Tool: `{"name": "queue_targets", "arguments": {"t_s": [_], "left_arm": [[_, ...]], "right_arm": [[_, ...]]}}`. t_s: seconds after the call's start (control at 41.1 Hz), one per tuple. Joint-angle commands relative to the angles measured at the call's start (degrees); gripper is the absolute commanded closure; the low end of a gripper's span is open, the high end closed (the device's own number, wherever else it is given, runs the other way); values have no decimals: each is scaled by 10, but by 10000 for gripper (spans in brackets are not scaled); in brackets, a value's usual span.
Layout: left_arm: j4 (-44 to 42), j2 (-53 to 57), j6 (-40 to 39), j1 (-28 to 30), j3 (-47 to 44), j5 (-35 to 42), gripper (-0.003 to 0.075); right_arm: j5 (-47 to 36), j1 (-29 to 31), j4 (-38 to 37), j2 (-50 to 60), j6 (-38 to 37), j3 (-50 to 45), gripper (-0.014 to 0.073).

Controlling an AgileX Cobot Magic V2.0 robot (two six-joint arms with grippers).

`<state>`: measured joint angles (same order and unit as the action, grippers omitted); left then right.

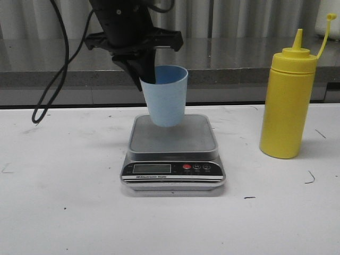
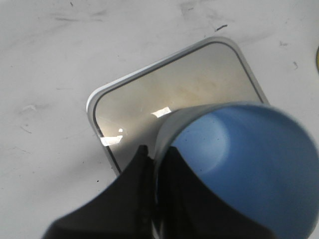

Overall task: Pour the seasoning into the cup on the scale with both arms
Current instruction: 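Lower the held cup onto the scale platform and open the left gripper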

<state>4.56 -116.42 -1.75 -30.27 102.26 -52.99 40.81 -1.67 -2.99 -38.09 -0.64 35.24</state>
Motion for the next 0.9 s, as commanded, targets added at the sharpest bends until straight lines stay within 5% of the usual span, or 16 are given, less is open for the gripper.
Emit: {"name": "queue_targets", "arguments": {"t_s": [0.0,0.438,0.535,0.706,0.876], "left_arm": [[5,25,-8,-3,23,13,741],[5,21,-8,-4,23,-2,729],[5,21,-8,-4,23,-2,647],[5,21,-8,-4,23,-1,371],[10,26,-8,-4,23,-20,332]], "right_arm": [[-33,2,-8,-4,6,17,21],[-33,2,-8,-4,6,17,21],[-33,2,-8,-4,6,17,21],[-33,2,-8,-4,6,17,21],[-33,2,-8,-4,6,17,21]]}}
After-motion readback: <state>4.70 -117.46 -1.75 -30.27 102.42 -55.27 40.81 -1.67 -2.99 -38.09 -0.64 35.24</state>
